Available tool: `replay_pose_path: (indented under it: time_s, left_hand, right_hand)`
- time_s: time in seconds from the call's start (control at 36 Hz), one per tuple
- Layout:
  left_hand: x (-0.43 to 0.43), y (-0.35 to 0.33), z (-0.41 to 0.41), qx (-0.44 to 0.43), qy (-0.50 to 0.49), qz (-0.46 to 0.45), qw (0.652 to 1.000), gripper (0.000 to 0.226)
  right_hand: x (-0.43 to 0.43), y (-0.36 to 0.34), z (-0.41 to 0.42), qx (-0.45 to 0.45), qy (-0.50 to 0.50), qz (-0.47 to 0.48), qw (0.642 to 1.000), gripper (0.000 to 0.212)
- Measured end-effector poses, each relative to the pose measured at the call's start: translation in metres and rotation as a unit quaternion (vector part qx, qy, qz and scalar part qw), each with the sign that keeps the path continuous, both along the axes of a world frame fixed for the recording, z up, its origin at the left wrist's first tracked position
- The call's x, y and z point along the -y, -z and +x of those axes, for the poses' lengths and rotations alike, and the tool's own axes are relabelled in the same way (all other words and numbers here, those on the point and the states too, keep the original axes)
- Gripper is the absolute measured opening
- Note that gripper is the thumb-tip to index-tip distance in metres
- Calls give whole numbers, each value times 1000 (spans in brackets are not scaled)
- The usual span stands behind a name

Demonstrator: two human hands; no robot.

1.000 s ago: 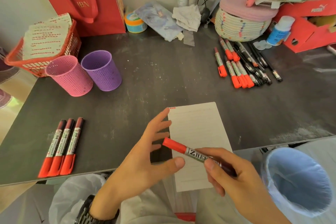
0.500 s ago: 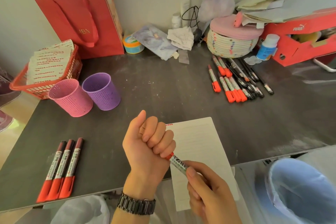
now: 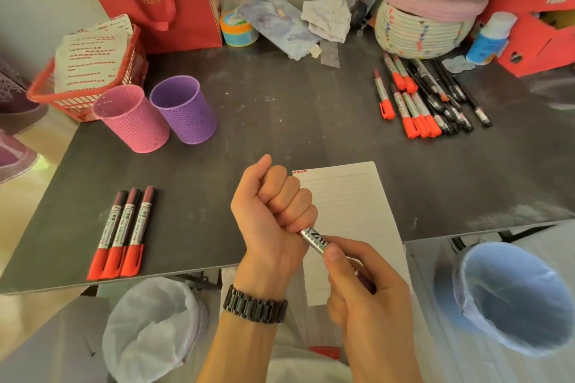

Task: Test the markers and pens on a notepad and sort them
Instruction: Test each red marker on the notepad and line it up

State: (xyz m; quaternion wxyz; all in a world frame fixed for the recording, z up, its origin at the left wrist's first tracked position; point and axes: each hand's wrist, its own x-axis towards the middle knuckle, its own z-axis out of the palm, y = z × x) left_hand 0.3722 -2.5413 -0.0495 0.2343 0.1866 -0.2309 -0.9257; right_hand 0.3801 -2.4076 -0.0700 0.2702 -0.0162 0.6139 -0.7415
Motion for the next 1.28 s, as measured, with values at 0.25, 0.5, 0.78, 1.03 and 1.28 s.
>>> replay_pose_path:
  time_s: [0.25,0.5,0.78,1.03,1.28]
  left_hand:
    - [30,7,29,168,-47,-330,928,29]
    - [54,19,120,308,-34,-500,808,21]
    - [71,27,186,470,-107,-597,641,25]
    - [171,47,220,600,-232,-581,498,39]
    - [211,82,199,654,-173,-579,456,41]
  right_hand:
    - [15,-9,-42,-167,-182,46,968,30]
    - [65,-18,-71,-207,-274,90,935,14]
    - [175,15,-38,-228,-358,104,899,33]
    - [223,31,-12,-315,-405,205,834,32]
    - [236,36,-4,-325,-379,235,834,36]
